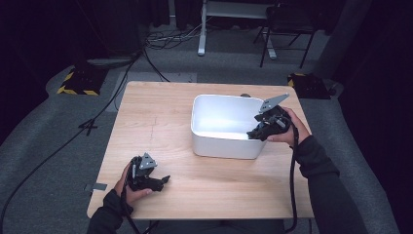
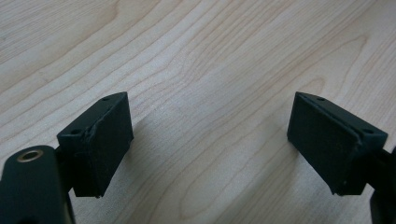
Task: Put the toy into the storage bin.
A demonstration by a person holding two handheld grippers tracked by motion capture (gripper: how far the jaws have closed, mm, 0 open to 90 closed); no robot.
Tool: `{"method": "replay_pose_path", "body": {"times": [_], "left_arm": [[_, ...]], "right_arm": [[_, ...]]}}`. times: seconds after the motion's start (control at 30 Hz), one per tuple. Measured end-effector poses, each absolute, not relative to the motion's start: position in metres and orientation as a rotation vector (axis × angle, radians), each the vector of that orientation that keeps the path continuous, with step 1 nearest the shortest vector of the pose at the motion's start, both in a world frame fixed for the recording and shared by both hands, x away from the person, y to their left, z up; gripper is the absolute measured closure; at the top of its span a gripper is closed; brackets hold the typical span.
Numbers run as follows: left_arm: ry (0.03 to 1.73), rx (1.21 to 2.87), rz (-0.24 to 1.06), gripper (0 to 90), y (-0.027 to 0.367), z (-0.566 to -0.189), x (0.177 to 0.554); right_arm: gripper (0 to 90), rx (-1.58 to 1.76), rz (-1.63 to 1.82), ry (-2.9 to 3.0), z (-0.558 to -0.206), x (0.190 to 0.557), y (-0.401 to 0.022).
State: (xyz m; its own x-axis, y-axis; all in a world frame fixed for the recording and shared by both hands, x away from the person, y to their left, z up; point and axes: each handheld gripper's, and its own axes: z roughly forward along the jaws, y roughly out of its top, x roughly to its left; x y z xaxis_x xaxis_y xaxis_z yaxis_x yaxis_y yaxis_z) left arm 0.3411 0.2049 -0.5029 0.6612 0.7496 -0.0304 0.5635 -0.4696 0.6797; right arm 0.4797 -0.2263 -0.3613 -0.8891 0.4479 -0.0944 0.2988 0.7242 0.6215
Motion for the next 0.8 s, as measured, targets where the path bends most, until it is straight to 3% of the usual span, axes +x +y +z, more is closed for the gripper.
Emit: {"method": "replay_pose_path", "body": {"times": [0.8], "left_arm": [[1.008,2.206,0.365,14.5,0.205,-0.503,0.341]], "right_arm": [[21.8,0.602,1.08,2.559,-0.351,0.468,-0.229]]}}
